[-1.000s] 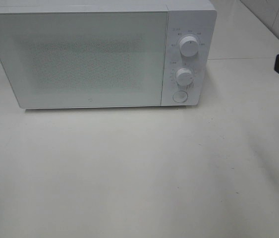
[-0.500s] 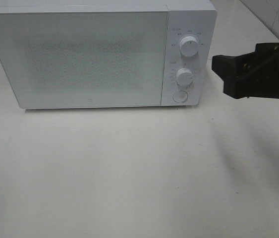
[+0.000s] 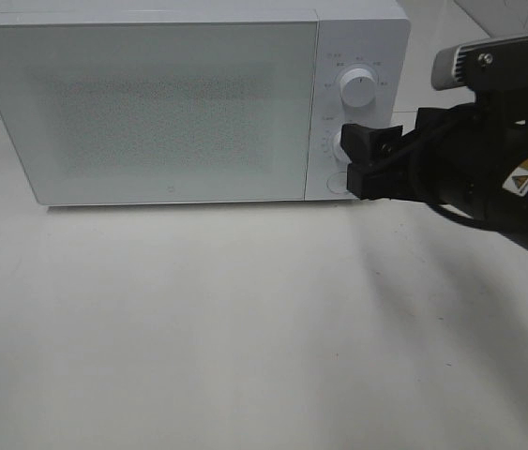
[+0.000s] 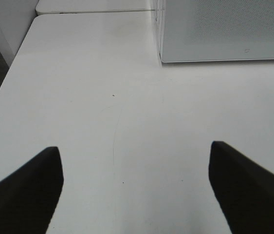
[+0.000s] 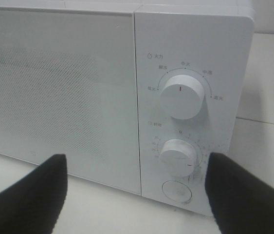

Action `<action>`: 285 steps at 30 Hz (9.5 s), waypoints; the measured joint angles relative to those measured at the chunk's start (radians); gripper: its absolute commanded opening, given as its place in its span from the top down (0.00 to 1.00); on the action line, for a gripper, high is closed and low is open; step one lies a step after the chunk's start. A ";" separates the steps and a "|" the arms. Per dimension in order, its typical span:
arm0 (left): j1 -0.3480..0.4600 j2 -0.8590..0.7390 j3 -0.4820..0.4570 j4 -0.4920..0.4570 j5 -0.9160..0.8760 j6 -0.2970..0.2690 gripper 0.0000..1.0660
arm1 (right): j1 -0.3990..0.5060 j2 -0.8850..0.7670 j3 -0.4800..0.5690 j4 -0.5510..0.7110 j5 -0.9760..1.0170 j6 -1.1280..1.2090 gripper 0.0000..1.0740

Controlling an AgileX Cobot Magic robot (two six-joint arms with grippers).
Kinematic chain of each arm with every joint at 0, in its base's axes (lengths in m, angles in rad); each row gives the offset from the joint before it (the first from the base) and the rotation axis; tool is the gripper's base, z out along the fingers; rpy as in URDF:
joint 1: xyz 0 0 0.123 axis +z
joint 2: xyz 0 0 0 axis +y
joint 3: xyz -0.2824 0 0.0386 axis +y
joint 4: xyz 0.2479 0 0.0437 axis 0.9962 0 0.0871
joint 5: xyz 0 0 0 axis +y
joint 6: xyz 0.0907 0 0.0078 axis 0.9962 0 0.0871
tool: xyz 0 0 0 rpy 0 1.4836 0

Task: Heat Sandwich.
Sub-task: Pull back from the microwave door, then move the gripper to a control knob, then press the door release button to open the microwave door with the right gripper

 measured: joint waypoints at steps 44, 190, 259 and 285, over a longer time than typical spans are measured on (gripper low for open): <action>0.000 0.000 0.000 0.000 0.000 0.000 0.29 | 0.000 0.559 -0.318 0.247 -0.342 -0.093 0.30; 0.000 0.000 0.000 0.000 -0.001 0.000 0.29 | 0.000 0.288 0.143 -0.147 -0.368 1.234 0.43; 0.000 0.000 0.000 0.000 -0.001 0.000 0.29 | -0.382 -0.416 -0.263 -0.417 1.847 0.303 0.29; 0.000 0.000 0.000 0.000 -0.001 0.000 0.29 | -0.390 -1.310 -0.099 -0.304 1.879 0.294 0.29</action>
